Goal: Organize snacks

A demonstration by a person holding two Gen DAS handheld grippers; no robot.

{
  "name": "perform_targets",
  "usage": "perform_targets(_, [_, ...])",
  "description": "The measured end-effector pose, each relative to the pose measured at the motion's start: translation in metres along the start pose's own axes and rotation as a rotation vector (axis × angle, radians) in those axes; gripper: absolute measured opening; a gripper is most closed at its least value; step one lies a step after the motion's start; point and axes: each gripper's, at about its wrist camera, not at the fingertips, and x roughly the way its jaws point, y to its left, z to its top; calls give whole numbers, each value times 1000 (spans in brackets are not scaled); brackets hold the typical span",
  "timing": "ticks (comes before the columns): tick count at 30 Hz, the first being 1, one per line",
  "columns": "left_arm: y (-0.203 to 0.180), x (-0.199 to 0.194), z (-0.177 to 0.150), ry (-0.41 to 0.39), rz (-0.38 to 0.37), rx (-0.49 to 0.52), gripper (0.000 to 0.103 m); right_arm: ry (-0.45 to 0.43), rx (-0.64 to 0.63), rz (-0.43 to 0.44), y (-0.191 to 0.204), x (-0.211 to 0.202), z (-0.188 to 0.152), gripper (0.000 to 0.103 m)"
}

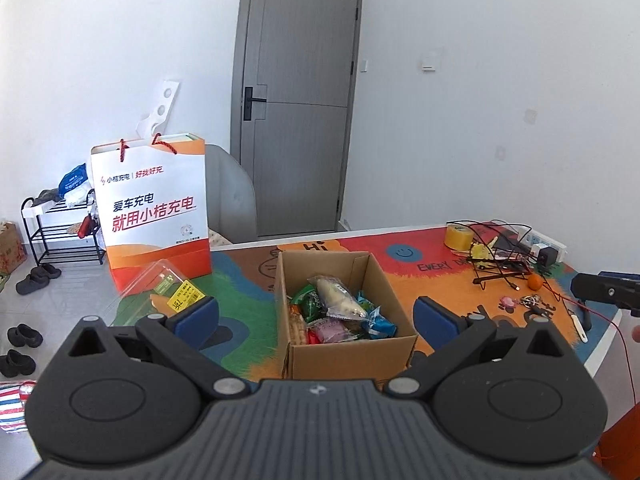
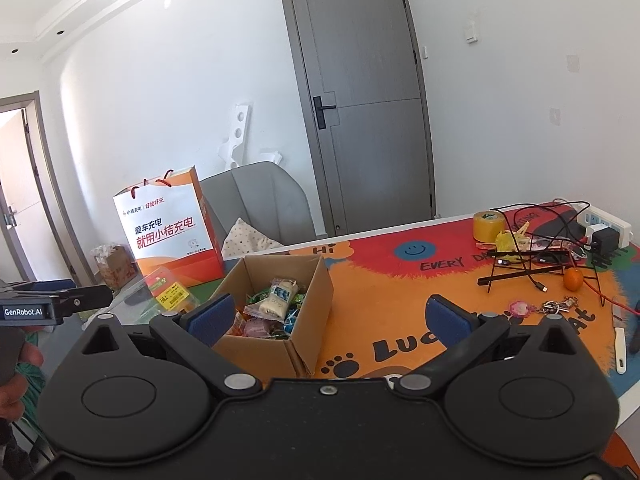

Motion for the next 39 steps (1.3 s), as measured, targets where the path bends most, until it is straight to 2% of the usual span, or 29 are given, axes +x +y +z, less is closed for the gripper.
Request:
perform_targets(12, [-8,-6,1,5,-20,15,103,20,20,-12,-8,-9,-4,103])
perform_targets(39, [2,-2,0,22,-4,1,103,24,20,-10,-4,-8,-3,103])
